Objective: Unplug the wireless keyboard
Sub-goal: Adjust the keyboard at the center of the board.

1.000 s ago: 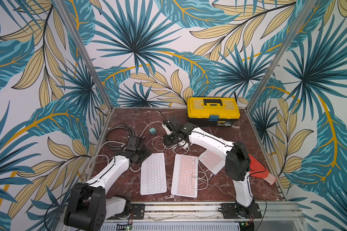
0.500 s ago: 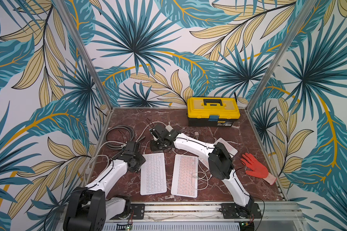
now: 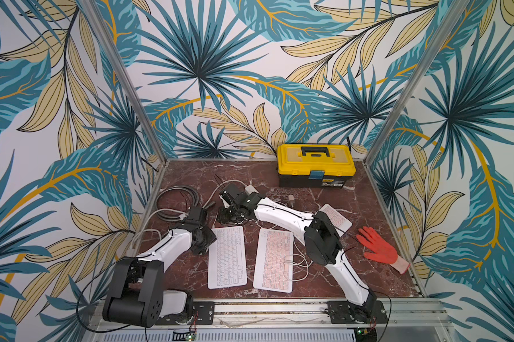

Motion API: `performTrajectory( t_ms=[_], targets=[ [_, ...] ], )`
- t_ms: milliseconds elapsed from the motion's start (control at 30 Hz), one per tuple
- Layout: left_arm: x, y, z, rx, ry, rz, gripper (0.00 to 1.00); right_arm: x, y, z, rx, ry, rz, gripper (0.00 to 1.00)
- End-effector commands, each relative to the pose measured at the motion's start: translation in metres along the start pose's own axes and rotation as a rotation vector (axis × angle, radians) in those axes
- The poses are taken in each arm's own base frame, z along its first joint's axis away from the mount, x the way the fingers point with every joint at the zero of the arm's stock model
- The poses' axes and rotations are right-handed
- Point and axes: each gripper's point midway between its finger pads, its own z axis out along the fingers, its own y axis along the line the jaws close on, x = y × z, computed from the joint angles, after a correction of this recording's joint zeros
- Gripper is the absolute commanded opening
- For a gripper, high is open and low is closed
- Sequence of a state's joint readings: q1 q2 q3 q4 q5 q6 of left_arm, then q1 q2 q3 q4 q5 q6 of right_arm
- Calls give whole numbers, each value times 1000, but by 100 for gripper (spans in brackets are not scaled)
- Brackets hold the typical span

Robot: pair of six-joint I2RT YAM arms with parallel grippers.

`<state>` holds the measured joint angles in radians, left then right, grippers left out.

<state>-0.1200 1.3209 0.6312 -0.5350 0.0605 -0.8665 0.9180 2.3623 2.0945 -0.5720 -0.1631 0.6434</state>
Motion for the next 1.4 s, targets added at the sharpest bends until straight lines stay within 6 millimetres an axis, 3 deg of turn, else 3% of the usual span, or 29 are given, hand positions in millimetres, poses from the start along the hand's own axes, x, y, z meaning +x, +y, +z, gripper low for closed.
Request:
performTrajectory(
  t_ms=[0, 133, 233, 700, 1133, 1367],
  targets=[
    [-15, -23, -21, 92, -55, 44, 51, 5, -2, 11, -6, 14, -8, 33],
    [-22, -35, -44, 157, -106, 54, 51, 3, -1, 8, -10, 10, -12, 33],
    [-27, -40, -48, 168, -119, 70, 51, 1, -2, 6, -16, 8, -9, 33],
    [-47, -53, -16, 98, -86, 164, 50, -2, -13, -3, -30, -14, 23, 33],
    [-40, -36, 23, 48, -32, 174, 50, -1, -23, -4, -24, -12, 42, 33],
    [-20, -26, 32, 64, 30, 168, 48, 0, -34, -3, -10, -14, 66, 33]
  ],
)
